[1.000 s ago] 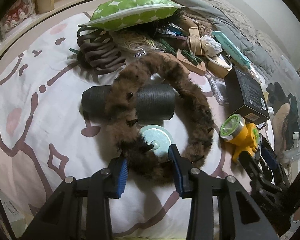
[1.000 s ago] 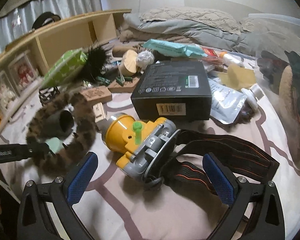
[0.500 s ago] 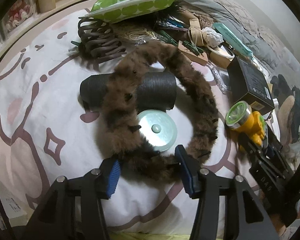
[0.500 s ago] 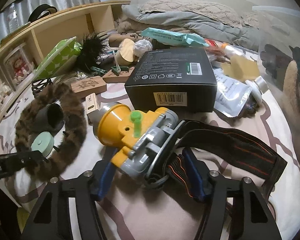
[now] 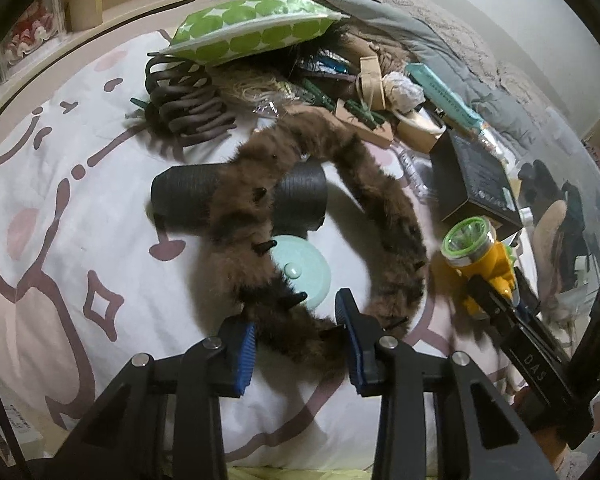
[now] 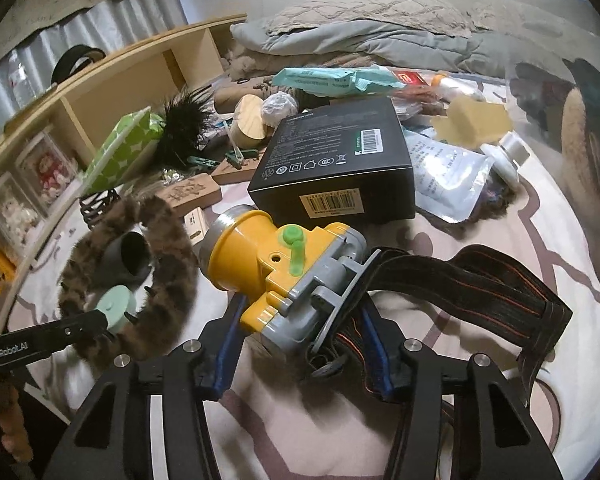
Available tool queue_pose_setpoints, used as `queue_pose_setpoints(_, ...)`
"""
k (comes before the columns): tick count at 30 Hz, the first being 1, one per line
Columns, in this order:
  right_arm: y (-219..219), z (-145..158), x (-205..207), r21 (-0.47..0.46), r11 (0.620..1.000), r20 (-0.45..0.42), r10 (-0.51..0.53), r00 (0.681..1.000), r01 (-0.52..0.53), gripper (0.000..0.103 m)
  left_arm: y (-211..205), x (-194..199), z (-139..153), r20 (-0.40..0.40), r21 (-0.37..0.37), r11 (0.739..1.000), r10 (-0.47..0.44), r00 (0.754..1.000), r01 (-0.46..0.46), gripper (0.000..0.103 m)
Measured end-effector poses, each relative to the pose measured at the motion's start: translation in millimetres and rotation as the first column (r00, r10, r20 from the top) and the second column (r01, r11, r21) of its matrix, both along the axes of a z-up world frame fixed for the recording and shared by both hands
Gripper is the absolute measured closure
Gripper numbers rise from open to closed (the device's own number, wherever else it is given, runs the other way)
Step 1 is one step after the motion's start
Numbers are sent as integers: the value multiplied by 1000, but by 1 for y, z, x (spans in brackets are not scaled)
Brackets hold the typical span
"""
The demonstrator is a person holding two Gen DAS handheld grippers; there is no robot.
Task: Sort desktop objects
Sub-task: 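Close right tool on the yellow headlamp body, then lift headlamp with right tool toward clear bin while left tool holds furry ring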
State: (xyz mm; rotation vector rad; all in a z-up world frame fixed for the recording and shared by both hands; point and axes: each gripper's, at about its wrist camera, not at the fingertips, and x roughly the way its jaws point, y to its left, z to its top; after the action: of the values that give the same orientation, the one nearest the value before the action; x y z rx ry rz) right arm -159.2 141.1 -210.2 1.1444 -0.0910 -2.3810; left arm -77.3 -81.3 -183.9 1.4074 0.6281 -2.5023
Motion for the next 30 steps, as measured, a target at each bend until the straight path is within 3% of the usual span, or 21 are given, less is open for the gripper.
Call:
queue_pose_setpoints(18,29,36,13,-139,989,-13,-44,999,42,49,0,3,24,-103,63,997,-41,994,47,68)
queue_pose_setpoints(30,46,60,27,-178,982,-23,-68,997,63,49,8,8,40,-143,103,989,-91,986,107,68)
